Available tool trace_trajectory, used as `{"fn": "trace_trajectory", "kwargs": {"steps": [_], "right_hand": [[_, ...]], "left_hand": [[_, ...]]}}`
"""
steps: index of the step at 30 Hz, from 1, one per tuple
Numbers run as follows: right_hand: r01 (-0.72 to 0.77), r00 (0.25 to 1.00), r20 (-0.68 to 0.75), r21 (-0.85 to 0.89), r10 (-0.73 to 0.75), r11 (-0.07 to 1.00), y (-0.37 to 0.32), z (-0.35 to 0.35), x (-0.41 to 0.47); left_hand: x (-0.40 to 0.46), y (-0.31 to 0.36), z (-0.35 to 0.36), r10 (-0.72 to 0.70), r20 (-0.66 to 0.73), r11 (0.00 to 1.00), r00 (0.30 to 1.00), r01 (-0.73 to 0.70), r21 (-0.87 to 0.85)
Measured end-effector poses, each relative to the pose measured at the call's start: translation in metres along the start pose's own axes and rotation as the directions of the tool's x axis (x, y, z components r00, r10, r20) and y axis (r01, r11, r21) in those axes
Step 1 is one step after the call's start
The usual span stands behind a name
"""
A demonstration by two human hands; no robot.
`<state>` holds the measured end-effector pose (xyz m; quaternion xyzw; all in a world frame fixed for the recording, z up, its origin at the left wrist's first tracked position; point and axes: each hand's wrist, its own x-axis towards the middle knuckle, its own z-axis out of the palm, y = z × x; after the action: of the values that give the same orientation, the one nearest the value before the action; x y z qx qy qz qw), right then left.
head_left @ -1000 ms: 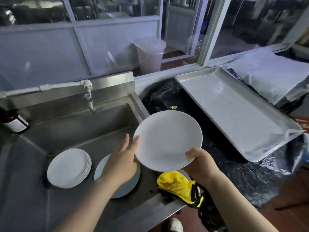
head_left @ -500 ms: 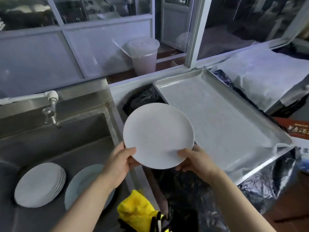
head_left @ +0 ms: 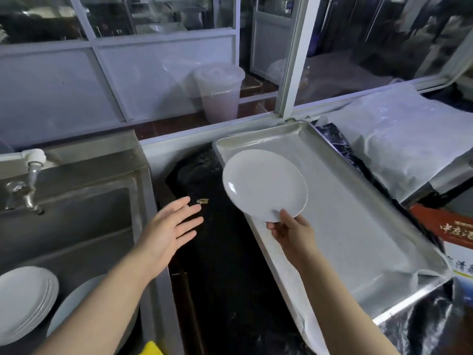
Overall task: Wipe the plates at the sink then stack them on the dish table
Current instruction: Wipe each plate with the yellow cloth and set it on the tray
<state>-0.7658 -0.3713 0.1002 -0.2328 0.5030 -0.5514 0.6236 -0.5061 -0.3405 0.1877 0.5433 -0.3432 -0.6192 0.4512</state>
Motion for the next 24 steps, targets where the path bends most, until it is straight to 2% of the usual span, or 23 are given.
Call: {"fn": "trace_trajectory", "kwargs": {"steps": [5, 9, 18, 24], "right_hand": [[0.026, 0.982, -0.189, -0.007, -0.027, 1.0, -0.017, 0.001, 0.06], [-0.028, 0.965, -0.26, 0.035, 0.036, 0.999, -0.028, 0.003, 0.098], [-0.092, 0.949, -0.285, 0.162, 0.135, 0.983, -0.035, 0.022, 0.144], [-0.132, 0.928, -0.318, 0.203, 0.193, 0.97, -0.032, 0.023, 0.156]], "left_hand": [[0.011, 0.007, -0.007, 0.023, -0.024, 0.999, 0.999, -0.024, -0.042], [0.015, 0.009, -0.018, 0.038, -0.064, 0.997, 0.997, -0.042, -0.064], [0.016, 0.004, -0.035, -0.011, -0.152, 0.996, 0.988, -0.003, -0.089], [0.019, 0.002, -0.035, -0.039, -0.151, 0.997, 0.988, 0.028, -0.072]]}}
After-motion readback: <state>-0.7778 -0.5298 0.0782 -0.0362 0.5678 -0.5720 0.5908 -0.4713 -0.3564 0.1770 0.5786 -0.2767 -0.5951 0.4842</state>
